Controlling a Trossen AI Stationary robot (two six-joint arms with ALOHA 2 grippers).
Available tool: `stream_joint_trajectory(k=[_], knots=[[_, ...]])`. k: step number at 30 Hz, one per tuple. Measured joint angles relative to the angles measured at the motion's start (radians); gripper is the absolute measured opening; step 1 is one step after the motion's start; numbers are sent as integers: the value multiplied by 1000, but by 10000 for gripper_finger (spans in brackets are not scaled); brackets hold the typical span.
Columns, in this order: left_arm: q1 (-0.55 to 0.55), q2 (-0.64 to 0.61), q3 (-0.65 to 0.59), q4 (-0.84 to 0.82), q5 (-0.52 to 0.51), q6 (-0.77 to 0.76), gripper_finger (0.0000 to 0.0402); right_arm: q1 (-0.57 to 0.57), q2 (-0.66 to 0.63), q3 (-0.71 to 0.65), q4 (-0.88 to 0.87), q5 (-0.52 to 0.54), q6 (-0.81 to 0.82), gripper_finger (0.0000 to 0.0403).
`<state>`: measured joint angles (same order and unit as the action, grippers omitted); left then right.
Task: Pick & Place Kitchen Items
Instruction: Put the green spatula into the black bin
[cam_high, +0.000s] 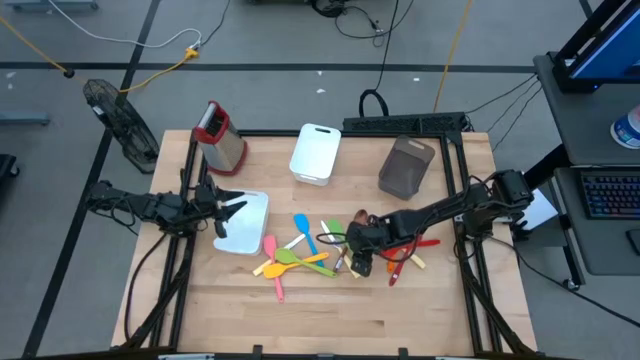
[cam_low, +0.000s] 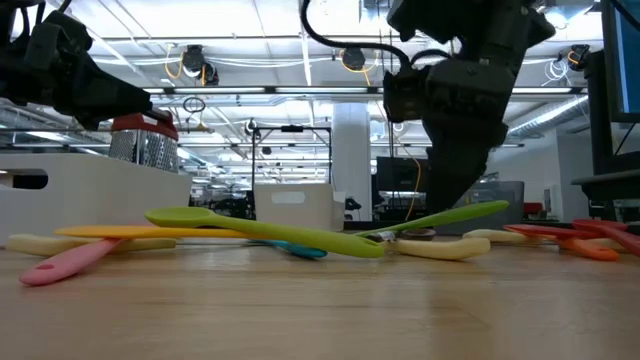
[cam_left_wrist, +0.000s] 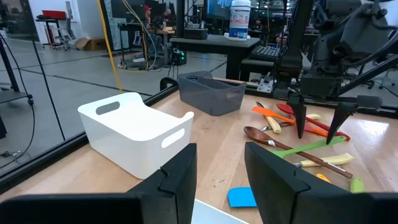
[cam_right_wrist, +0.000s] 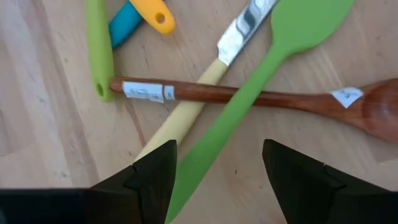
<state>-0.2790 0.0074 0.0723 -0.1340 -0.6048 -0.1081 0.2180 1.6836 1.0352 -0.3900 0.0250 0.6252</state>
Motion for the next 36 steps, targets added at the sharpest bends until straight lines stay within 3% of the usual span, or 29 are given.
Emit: stream_joint_trajectory(k=[28, 36], knots=[[0, 0, 0, 2, 0, 0, 141, 13, 82, -14, 70, 4, 17, 225], [0, 0, 0, 2, 0, 0, 141, 11, 82, -15, 66, 8, 15, 182]])
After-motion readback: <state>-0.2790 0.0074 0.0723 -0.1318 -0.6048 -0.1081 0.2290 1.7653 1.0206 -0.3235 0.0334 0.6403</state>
